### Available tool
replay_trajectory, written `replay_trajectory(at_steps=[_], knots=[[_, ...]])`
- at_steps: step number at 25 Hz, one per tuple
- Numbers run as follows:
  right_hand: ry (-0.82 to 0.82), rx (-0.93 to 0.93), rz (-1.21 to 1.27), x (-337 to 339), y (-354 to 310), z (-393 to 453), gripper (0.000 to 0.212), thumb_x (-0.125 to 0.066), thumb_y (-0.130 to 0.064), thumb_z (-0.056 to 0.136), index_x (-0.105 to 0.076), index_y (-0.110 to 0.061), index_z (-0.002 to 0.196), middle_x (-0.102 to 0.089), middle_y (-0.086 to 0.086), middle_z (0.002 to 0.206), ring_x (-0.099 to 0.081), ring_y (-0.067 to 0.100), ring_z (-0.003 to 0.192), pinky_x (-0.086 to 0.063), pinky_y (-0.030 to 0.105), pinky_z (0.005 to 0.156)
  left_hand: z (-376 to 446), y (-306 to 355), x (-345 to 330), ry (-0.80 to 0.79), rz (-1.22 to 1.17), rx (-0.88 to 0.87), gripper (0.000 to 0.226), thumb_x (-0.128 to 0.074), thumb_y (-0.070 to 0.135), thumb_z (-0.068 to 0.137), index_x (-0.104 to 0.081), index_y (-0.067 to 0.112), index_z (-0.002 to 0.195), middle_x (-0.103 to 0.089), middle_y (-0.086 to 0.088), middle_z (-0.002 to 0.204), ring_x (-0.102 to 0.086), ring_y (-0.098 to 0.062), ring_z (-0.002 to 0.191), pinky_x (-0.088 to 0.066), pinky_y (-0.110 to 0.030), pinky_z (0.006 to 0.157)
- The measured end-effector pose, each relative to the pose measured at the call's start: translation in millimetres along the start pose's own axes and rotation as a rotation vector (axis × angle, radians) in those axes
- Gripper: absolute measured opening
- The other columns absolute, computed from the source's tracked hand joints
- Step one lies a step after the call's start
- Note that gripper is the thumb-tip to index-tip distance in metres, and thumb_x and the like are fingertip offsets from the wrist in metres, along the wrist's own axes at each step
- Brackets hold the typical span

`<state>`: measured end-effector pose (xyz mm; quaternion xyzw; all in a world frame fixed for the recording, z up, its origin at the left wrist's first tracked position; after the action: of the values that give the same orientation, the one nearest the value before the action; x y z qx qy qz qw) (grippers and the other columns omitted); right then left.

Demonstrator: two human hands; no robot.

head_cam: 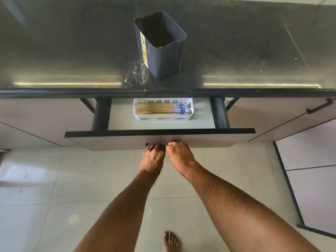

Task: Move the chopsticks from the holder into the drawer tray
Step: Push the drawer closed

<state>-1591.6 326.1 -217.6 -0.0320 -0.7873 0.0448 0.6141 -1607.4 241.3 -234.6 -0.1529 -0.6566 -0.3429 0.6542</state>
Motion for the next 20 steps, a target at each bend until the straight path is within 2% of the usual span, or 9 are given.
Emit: replay_trajectory(at_steps=[3,6,13,15,18,20], knots=[[0.010,0.000,-0.054,11,15,39,0.018,-0.062,0.000,0.088,-0.074,-0.010,0.098,-0.075,0.009,0.095,-0.073,0.028,0.089,-0.058,0.039,0.082,40,-14,1,0.022,-0.006,-0.004,0.027,-0.079,-0.010,0.058,-0.074,0.002,0.082,-0.069,-0.013,0.071,-0.067,-0.033,0.063,-0.058,-0.039,0.069],[0.047,-0.016,-0.043,22,29,76,0.016,-0.065,-0.006,0.092,-0.073,-0.009,0.106,-0.075,0.012,0.100,-0.073,0.030,0.092,-0.060,0.039,0.089,80,-28,4,0.039,-0.020,-0.002,0.025,-0.080,-0.010,0.058,-0.073,0.001,0.079,-0.070,-0.014,0.071,-0.067,-0.033,0.064,-0.058,-0.038,0.068],[0.085,-0.011,-0.012,34,49,119,0.032,-0.076,-0.020,0.089,-0.069,-0.009,0.118,-0.073,0.012,0.107,-0.072,0.028,0.096,-0.059,0.040,0.093,127,-44,5,0.029,0.010,-0.025,0.028,-0.080,-0.012,0.060,-0.074,-0.001,0.085,-0.072,-0.016,0.078,-0.069,-0.034,0.069,-0.060,-0.040,0.071],[0.071,-0.037,0.026,35,53,125,0.034,-0.077,-0.020,0.088,-0.069,-0.007,0.118,-0.073,0.014,0.108,-0.072,0.030,0.097,-0.059,0.041,0.094,133,-46,5,0.042,0.029,-0.030,0.029,-0.080,-0.013,0.059,-0.074,-0.003,0.086,-0.072,-0.017,0.078,-0.070,-0.035,0.069,-0.060,-0.041,0.072],[0.087,-0.120,0.180,38,59,134,0.023,-0.070,-0.019,0.093,-0.069,-0.004,0.111,-0.072,0.018,0.106,-0.069,0.032,0.097,-0.058,0.044,0.093,144,-49,5,0.039,0.056,-0.038,0.034,-0.082,-0.013,0.059,-0.075,-0.004,0.091,-0.074,-0.018,0.082,-0.072,-0.035,0.074,-0.061,-0.042,0.078],[0.096,-0.136,0.127,37,58,140,0.027,-0.075,-0.016,0.089,-0.069,-0.005,0.113,-0.072,0.017,0.105,-0.071,0.030,0.096,-0.059,0.040,0.090,150,-50,3,0.027,0.085,-0.047,0.036,-0.084,-0.012,0.058,-0.075,-0.003,0.092,-0.074,-0.018,0.082,-0.072,-0.034,0.075,-0.061,-0.042,0.079]])
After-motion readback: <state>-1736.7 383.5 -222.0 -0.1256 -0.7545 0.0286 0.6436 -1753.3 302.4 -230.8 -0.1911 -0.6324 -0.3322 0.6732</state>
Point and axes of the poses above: each hand's wrist, its own z-axis towards the middle knuckle, its own x-axis out of the back of the hand, y = z × x, the point moved 6 cm from there along z, towards the middle knuckle
